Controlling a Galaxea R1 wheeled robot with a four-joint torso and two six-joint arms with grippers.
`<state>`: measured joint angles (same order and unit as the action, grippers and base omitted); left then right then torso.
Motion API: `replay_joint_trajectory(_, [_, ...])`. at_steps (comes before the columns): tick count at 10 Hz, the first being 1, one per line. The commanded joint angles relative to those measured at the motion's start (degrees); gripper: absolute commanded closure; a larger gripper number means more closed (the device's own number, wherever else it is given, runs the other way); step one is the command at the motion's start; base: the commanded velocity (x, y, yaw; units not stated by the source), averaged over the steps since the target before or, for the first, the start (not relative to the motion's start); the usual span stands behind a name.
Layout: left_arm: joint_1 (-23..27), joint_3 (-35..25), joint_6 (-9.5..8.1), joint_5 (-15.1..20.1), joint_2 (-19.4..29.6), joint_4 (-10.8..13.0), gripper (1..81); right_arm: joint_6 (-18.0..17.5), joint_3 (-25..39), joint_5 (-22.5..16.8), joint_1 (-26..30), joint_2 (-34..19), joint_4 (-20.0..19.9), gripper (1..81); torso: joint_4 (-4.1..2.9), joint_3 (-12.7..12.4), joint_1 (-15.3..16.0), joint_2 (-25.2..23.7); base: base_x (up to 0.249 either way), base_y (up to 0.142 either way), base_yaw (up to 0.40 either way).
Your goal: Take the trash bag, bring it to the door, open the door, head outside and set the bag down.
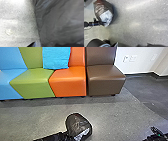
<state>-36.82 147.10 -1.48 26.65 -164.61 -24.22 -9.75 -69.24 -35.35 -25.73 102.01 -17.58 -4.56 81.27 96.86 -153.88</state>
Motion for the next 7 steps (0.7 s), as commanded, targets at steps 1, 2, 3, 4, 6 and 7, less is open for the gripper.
replay_joint_trajectory(1, [4.34,-0.15,1.39,0.07,0.86,-0.74,1.0,-0.09,0.43,-3.41,4.41,-2.92,-1.14,1.0,0.00,0.00,0.00,0.00,0.000,0.000,0.000])
replay_joint_trajectory(2, [3.11,-0.15,3.21,-4.68,0.86,-0.74,1.0,-0.09,0.35,-3.23,4.41,-2.75,-1.05,1.0,0.00,0.00,0.00,0.00,0.000,0.000,0.000])
replay_joint_trajectory(3, [1.37,-0.15,3.94,-11.62,0.86,-0.83,1.0,-0.09,0.26,-3.41,4.06,-2.40,-1.05,1.0,0.00,0.00,0.00,0.00,0.000,0.000,0.000])
replay_joint_trajectory(4, [0.56,-0.15,4.64,-19.00,0.68,-0.74,1.0,-0.09,0.26,-3.24,3.71,-2.31,-1.05,1.0,0.00,0.00,0.00,0.00,0.000,0.000,0.000])
replay_joint_trajectory(6, [1.00,-0.06,4.73,-20.94,0.59,-0.74,1.0,-0.09,0.08,-3.41,3.88,-2.31,-1.05,1.0,0.00,0.00,0.00,0.00,0.000,0.000,0.000])
replay_joint_trajectory(7, [1.17,-0.06,4.73,-21.02,0.77,-0.74,1.0,-0.09,0.08,-3.41,3.71,-1.96,-1.05,1.0,0.00,0.00,0.00,0.00,0.000,0.000,0.000])
